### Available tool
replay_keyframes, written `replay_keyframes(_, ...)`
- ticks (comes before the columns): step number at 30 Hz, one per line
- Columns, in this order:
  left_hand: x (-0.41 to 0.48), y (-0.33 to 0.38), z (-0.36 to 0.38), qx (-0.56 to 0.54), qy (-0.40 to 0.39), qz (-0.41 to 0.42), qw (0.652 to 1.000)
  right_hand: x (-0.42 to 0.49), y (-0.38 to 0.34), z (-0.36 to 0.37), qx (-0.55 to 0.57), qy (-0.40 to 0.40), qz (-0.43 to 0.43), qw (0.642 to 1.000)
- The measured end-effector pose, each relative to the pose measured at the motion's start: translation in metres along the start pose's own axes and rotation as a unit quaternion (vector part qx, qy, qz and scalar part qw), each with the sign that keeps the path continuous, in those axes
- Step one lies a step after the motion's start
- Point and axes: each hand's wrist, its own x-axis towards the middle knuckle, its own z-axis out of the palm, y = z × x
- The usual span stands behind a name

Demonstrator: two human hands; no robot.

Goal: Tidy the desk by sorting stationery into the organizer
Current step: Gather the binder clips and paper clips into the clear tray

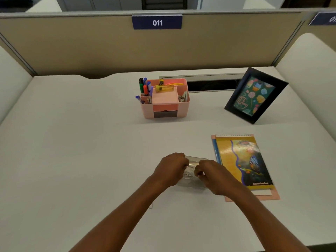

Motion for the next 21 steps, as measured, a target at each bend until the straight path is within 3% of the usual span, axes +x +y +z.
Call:
replay_keyframes(6,-0.014,-0.013,-0.006,-0.059,0.053,-0.017,0.997,-0.005,0.002,0.002,0.012,0.006,0.001,1.000)
replay_keyframes(10,-0.058,-0.033,-0.013,-0.085,0.152,-0.149,0.973,-0.002,0.003,0.001,0.011,0.015,-0.001,1.000)
replay_keyframes(14,-0.113,-0.025,-0.001,0.004,0.045,-0.276,0.960,0.006,-0.001,-0.004,0.005,0.015,-0.009,1.000)
replay_keyframes(21,-0.135,-0.008,0.030,0.062,-0.036,-0.294,0.953,0.020,-0.009,-0.011,-0.010,0.023,-0.024,0.999)
